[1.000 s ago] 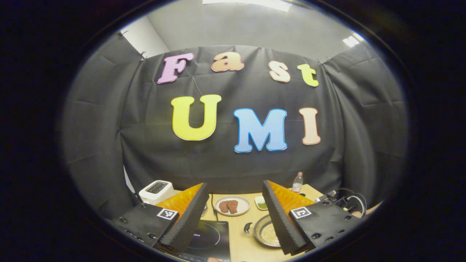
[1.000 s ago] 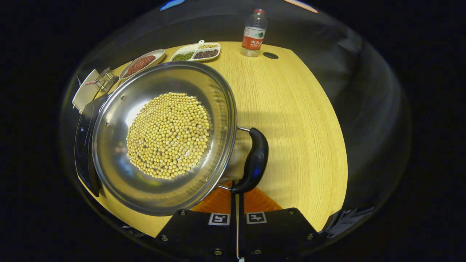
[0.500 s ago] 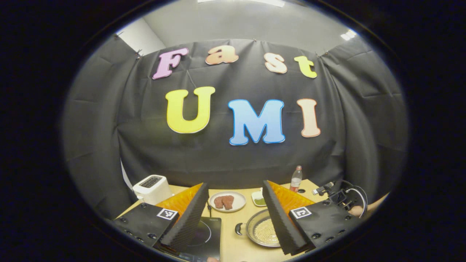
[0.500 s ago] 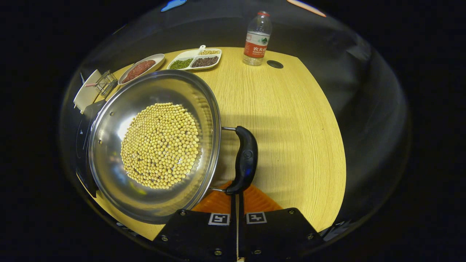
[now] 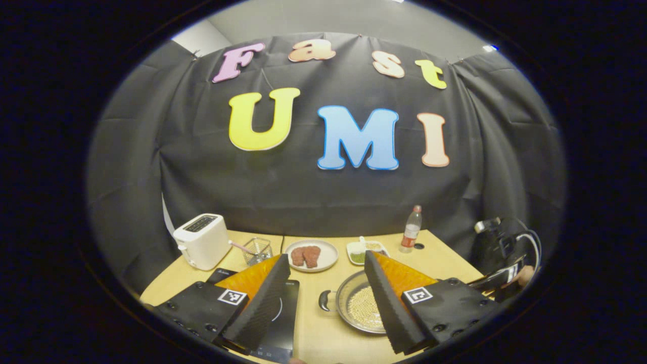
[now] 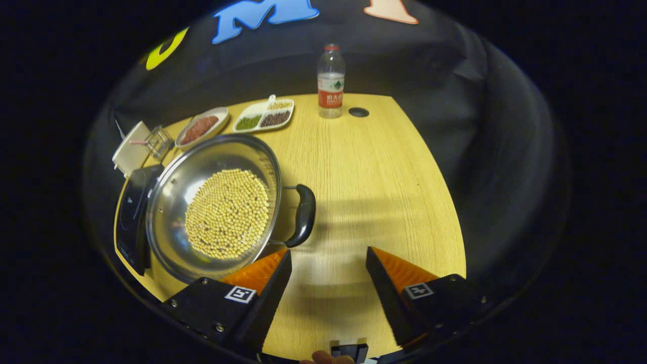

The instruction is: First push the handle of the pot to place it horizontally, then grasp the pot with both hands and set it on the induction cooktop.

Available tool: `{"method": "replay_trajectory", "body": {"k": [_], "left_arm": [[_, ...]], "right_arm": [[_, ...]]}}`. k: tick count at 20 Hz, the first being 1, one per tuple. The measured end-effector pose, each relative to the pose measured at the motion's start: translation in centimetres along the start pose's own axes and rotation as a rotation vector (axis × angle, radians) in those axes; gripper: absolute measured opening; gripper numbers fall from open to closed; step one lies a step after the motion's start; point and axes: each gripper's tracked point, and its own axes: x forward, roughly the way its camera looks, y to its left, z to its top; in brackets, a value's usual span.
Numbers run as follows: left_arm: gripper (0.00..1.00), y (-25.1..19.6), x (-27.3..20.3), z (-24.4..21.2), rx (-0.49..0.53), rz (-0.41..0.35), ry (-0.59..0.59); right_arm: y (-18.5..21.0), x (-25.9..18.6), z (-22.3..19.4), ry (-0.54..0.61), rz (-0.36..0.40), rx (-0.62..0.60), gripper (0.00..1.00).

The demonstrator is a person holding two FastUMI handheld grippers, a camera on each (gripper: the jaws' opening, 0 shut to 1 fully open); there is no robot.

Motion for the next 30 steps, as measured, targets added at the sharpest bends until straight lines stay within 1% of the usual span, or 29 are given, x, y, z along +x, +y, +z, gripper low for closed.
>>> {"method": "replay_trajectory", "body": {"k": [1, 2, 3, 4, 6, 8, 10, 11, 14, 15, 16, 17, 18, 21, 22, 25, 26, 27, 28, 29, 30], "left_arm": [[0.95, -0.3, 0.6, -1.3, -0.002, -0.018, 0.031], [0.95, -0.6, 1.4, -3.0, -0.007, -0.043, 0.067], [0.99, -0.9, 2.4, -4.4, -0.011, -0.062, 0.106], [0.97, -0.9, 3.5, -5.8, -0.008, -0.075, 0.149], [0.97, -1.3, 5.7, -8.5, -0.008, -0.098, 0.221], [0.97, -1.5, 8.1, -10.7, -0.008, -0.12, 0.274], [0.98, -1.4, 10.2, -12.7, 0.025, -0.123, 0.309], [0.96, -1.3, 11.2, -13.6, 0.03, -0.127, 0.329], [0.98, -0.5, 13.9, -16.2, 0.048, -0.112, 0.378], [0.98, -0.5, 14.5, -16.9, 0.049, -0.108, 0.392], [0.96, -0.4, 14.9, -17.6, 0.05, -0.105, 0.407], [0.99, -0.3, 15.3, -18.2, 0.054, -0.101, 0.421], [0.98, -0.2, 15.6, -18.9, 0.057, -0.099, 0.434], [0.98, -0.1, 16.4, -20.6, 0.05, -0.09, 0.473], [0.96, 0.0, 16.7, -21.1, 0.045, -0.087, 0.482], [0.99, -0.1, 17.3, -22.1, 0.051, -0.089, 0.5], [0.95, -0.1, 17.4, -22.4, 0.059, -0.091, 0.505], [0.95, -0.2, 17.5, -22.6, 0.063, -0.095, 0.512], [0.89, -0.6, 17.8, -22.7, 0.057, -0.106, 0.51], [0.87, -0.8, 17.9, -22.6, 0.056, -0.11, 0.506], [0.81, -0.7, 18.0, -22.6, 0.064, -0.106, 0.504]], "right_arm": [[-0.3, -1.6, 0.9, -0.049, -0.02, 0.014, 0.96], [-0.3, -2.7, 1.7, -0.097, -0.03, 0.027, 0.95], [0.0, -3.3, 2.1, -0.132, -0.033, 0.039, 0.95], [0.6, -3.6, 2.4, -0.154, -0.028, 0.049, 0.95], [1.7, -3.7, 2.5, -0.176, -0.018, 0.056, 0.95], [2.4, -2.6, 2.5, -0.173, -0.02, 0.052, 0.95], [2.9, -1.2, 2.7, -0.171, -0.023, 0.053, 0.95], [3.0, -0.5, 2.6, -0.167, -0.03, 0.05, 0.95], [3.1, 2.0, 2.3, -0.148, -0.042, 0.044, 0.96], [3.0, 2.8, 2.3, -0.133, -0.042, 0.047, 0.93], [2.9, 3.5, 2.2, -0.124, -0.047, 0.051, 0.92], [3.1, 4.0, 2.2, -0.117, -0.035, 0.062, 0.92], [3.3, 4.6, 2.4, -0.118, -0.034, 0.073, 0.92], [3.3, 6.0, 2.6, -0.105, -0.045, 0.071, 0.93], [3.3, 6.4, 2.5, -0.096, -0.045, 0.077, 0.93], [3.6, 7.3, 2.2, -0.071, -0.032, 0.113, 0.93], [3.7, 7.7, 2.1, -0.063, -0.028, 0.122, 0.93], [3.8, 8.0, 2.0, -0.058, -0.022, 0.126, 0.93], [4.0, 8.4, 1.9, -0.055, -0.02, 0.13, 0.93], [4.1, 8.6, 1.9, -0.051, -0.018, 0.133, 0.9], [4.5, 8.8, 1.9, -0.049, -0.003, 0.143, 0.9]]}}
